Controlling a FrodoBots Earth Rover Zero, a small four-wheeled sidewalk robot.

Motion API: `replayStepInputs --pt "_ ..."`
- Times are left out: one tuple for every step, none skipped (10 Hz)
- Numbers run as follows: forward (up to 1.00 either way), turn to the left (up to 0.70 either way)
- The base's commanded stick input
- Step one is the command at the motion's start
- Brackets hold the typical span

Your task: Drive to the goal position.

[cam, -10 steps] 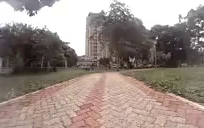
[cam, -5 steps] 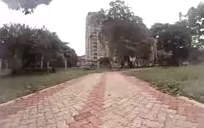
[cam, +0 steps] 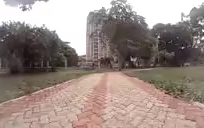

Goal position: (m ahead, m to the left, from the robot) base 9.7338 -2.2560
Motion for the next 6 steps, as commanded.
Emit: replayStepInputs --pt "0.7 0.0" --pt "0.7 0.0" --pt "0.7 0.0" --pt "0.7 0.0" --pt "0.7 0.0" --pt "0.7 0.0"
